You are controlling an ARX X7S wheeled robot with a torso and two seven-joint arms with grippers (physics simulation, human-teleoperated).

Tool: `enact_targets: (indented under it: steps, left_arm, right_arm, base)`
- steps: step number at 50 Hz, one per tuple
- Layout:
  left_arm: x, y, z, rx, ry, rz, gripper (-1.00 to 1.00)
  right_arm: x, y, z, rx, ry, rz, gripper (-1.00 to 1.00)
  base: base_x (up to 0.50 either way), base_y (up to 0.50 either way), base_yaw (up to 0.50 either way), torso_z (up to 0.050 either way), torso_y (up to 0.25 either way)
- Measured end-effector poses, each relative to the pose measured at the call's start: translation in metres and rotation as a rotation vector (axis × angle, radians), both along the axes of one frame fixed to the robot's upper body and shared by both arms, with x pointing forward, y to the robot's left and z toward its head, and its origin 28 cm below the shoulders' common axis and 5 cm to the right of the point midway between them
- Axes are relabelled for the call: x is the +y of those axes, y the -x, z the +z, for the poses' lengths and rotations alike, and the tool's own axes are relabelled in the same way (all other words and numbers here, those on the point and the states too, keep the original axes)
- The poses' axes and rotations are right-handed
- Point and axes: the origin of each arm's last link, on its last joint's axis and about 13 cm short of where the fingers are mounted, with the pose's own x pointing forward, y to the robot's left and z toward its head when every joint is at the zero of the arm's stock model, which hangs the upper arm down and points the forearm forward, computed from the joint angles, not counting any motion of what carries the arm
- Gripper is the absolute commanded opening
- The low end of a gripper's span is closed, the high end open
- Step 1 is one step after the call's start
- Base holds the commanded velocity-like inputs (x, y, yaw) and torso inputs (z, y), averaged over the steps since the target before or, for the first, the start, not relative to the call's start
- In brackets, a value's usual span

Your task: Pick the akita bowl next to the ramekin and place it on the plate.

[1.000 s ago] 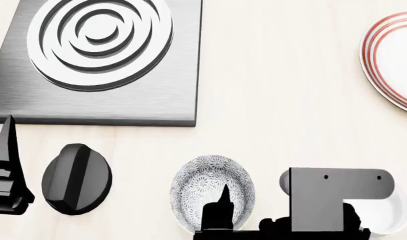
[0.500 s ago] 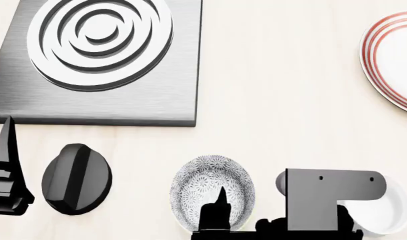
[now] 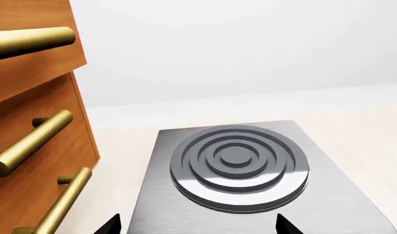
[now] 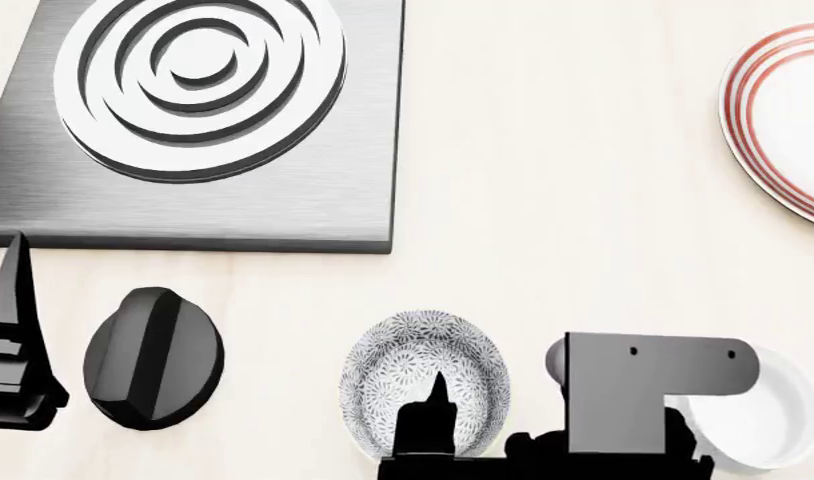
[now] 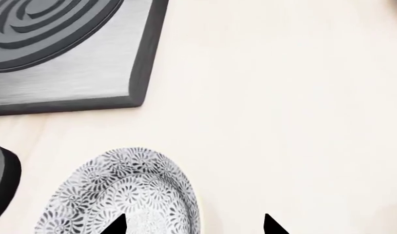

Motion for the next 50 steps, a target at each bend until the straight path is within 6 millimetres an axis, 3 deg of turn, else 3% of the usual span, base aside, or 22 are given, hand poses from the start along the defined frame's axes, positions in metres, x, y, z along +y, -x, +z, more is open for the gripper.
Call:
enact_targets:
  steps: [36,37,50]
  left_arm:
    - [0.0005,-0.0005,-0.0007,0.002,0.0,0.002,1.0]
    - [0.0005,-0.0005,-0.0008,0.003,0.0,0.002,1.0]
    - [0.0003,-0.0006,-0.0026,0.008,-0.001,0.002,1.0]
  right_arm:
    - [-0.0004,-0.0057,-0.0077,0.026,-0.013,-0.008,1.0]
    - [-0.0004,-0.0058,-0.0079,0.026,-0.013,-0.008,-1.0]
    - [-0.0003,-0.005,-0.0085,0.018,-0.012,-0.011,-1.0]
  base:
    - [0.0,0.0,0.0,0.0,0.0]
    - [0.0,0.0,0.0,0.0,0.0]
    - [0.0,0.0,0.0,0.0,0.0]
